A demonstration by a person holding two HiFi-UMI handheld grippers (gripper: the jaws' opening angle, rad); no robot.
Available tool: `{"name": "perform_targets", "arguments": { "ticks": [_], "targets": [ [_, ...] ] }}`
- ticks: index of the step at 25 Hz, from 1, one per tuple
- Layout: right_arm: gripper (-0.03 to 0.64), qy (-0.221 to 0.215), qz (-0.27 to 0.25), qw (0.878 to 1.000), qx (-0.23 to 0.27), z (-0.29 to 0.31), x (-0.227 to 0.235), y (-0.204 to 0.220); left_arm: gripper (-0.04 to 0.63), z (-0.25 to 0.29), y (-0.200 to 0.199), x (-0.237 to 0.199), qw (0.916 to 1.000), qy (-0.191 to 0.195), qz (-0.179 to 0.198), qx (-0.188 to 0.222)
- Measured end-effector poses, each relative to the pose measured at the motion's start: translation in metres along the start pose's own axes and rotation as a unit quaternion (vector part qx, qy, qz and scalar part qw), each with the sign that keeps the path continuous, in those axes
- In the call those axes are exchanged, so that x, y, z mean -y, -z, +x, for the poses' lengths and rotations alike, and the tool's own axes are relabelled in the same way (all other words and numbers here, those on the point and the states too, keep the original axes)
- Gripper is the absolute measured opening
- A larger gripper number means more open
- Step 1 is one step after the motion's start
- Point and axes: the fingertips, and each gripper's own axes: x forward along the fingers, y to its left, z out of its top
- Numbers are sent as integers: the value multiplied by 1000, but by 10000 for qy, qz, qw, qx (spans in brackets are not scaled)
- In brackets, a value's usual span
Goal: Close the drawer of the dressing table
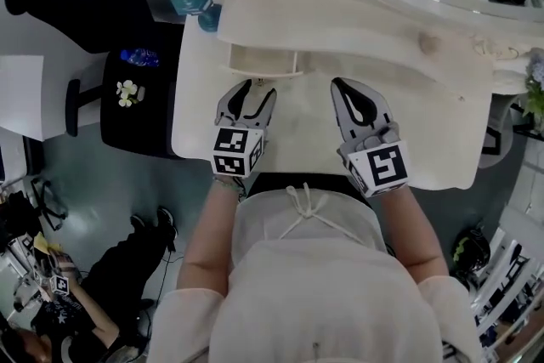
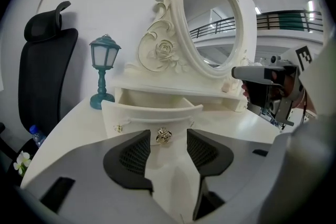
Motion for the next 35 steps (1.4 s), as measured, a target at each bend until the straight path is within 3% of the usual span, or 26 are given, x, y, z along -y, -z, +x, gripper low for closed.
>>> {"name": "perform_targets", "arguments": {
  "ticks": [7, 15, 17, 35],
  "targets": [
    [5, -117, 33, 9999, -100, 12, -3, 8, 148, 10, 2, -9, 9996, -253, 116, -109],
    [5, -183, 79, 9997, -160, 16, 1, 11, 140, 10, 3, -9, 9996, -193, 51, -216],
    [5, -165, 99, 9997, -153, 17, 3, 11, 101, 13, 1, -8, 9995, -196, 87, -242],
    [5, -1, 201, 9998, -73, 25, 21, 0, 103, 40, -19, -20, 9995, -179, -49, -264]
  ]
}}
